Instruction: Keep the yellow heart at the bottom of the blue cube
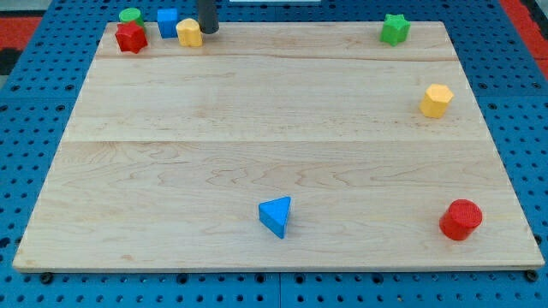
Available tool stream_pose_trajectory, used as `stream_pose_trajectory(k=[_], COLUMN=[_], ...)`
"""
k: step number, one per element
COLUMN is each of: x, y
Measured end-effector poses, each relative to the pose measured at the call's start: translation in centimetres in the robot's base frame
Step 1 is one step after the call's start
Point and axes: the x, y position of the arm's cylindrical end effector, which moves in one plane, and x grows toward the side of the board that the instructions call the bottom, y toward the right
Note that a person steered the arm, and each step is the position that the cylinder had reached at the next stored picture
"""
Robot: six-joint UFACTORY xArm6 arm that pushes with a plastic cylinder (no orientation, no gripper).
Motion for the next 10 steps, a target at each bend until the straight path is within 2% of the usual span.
stream_pose_trajectory(k=[10], x=[0.8], y=[-3.1])
